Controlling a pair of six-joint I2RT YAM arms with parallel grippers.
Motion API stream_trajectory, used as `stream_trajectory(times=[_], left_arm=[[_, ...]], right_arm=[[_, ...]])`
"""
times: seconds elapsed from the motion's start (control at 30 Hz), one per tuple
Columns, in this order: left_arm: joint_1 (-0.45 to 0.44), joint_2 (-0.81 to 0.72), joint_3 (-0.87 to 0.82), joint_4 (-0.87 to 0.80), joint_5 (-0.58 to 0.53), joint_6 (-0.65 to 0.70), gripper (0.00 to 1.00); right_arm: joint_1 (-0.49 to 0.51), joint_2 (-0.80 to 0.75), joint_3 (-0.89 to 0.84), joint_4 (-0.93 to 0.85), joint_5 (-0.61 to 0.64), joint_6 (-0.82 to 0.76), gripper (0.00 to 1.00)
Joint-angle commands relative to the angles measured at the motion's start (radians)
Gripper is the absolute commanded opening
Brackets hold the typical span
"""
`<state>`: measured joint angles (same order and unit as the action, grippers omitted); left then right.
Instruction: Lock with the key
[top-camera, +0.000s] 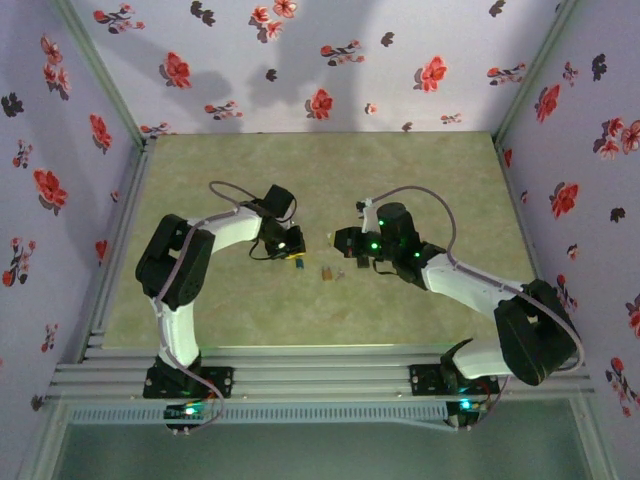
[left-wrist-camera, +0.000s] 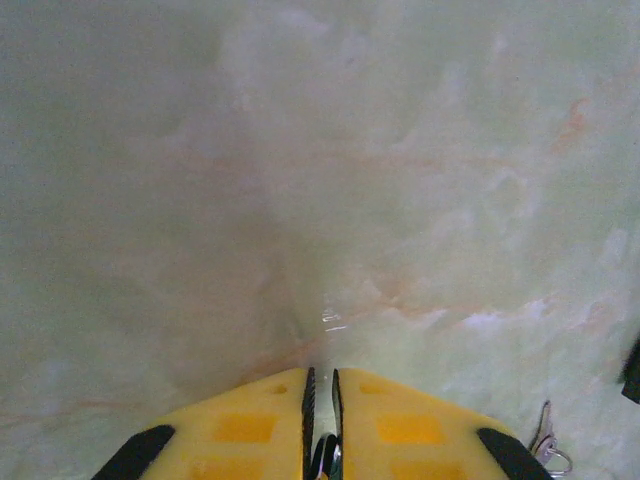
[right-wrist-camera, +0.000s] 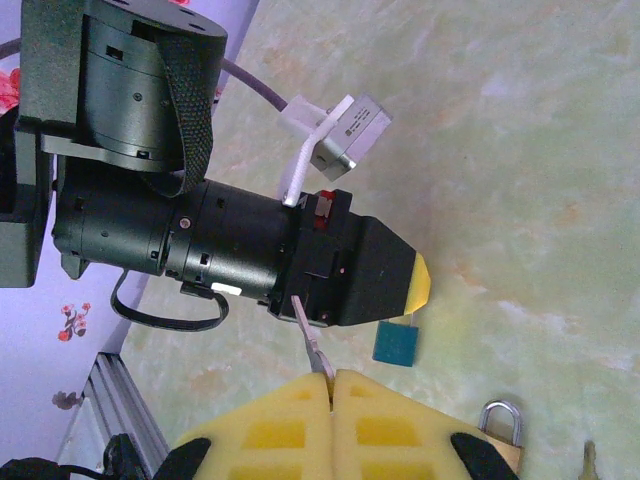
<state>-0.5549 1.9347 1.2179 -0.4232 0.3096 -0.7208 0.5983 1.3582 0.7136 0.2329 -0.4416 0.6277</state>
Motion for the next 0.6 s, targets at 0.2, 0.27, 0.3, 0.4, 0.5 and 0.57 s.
stream_trajectory(times=[0.2, 0.27, 0.3, 0.4, 0.5, 0.57], left_arm=[[-0.007, 0.009, 0.042, -0.061, -0.030, 0.035, 0.18], [-0.006, 0.005, 0.046, -0.068, -0.036, 0.039, 0.19], [-0.005, 0.005, 0.048, -0.071, -0.040, 0.041, 0.19], [-0.002, 0.003, 0.051, -0.079, -0.048, 0.045, 0.20], [0.003, 0.004, 0.058, -0.092, -0.053, 0.052, 0.21], [0.004, 0.001, 0.061, -0.100, -0.061, 0.054, 0.21]], right_arm=[[0.009, 0.013, 0.035, 0.003, -0.009, -0.009, 0.00], [0.011, 0.015, 0.034, 0.003, -0.007, -0.009, 0.00], [0.009, 0.015, 0.034, 0.003, -0.007, -0.009, 0.00], [0.011, 0.013, 0.036, 0.002, -0.009, -0.010, 0.00], [0.012, 0.013, 0.036, 0.002, -0.009, -0.010, 0.00], [0.012, 0.013, 0.036, 0.001, -0.008, -0.011, 0.00]])
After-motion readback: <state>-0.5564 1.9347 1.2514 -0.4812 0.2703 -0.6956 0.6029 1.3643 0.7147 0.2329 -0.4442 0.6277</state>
